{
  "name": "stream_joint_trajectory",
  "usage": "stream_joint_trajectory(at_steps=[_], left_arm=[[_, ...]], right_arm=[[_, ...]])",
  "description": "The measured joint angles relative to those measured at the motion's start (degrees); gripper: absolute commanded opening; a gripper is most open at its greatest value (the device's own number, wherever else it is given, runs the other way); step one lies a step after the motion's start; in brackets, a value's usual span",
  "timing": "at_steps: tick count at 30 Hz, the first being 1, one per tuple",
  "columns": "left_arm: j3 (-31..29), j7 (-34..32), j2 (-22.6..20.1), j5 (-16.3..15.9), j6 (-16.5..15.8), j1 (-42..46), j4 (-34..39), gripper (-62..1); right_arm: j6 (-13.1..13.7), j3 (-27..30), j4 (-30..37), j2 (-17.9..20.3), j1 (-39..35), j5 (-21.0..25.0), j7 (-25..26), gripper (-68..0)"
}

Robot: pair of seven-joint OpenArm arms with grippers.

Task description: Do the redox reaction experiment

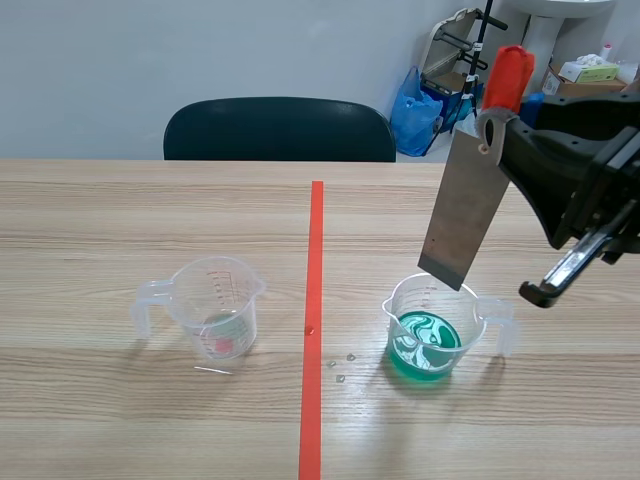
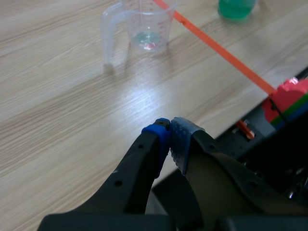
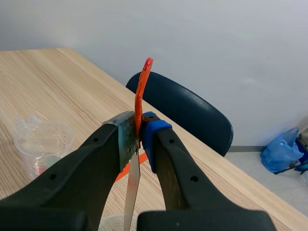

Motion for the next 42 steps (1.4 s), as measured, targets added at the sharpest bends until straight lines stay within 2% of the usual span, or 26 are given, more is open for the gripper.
stream_joint_trajectory(at_steps=[3, 5, 7, 9, 13, 42], left_arm=[[-2.43, -3.74, 2.99, 3.04, 3.02, 3.58, -0.07, -45.8], [-3.98, -4.70, 4.44, 4.42, 3.34, 4.07, -0.24, -33.8], [-4.74, -5.05, 4.81, 4.39, 3.34, 4.07, -0.22, -20.1], [-5.18, -5.09, 4.81, 4.31, 3.34, 4.07, -0.24, -9.2], [-5.22, -5.09, 4.81, 4.17, 3.32, 4.07, -0.22, 0.3], [-5.20, -5.14, 4.79, 3.96, 3.32, 4.07, -0.22, 1.4]], right_arm=[[0.00, 0.00, 0.00, 0.00, 0.00, 0.00, 0.00, -65.6], [0.00, 0.00, 0.00, 0.02, 0.00, 0.00, -0.04, -65.6], [0.00, 0.00, 0.00, 0.00, 0.00, 0.00, -0.04, -65.6], [0.00, 0.00, 0.00, 0.02, 0.00, 0.00, 0.00, -65.6], [0.00, 0.00, 0.00, 0.02, 0.00, 0.00, 0.00, -65.6], [0.00, 0.00, 0.00, 0.02, -0.74, 0.00, 0.02, -65.6]])
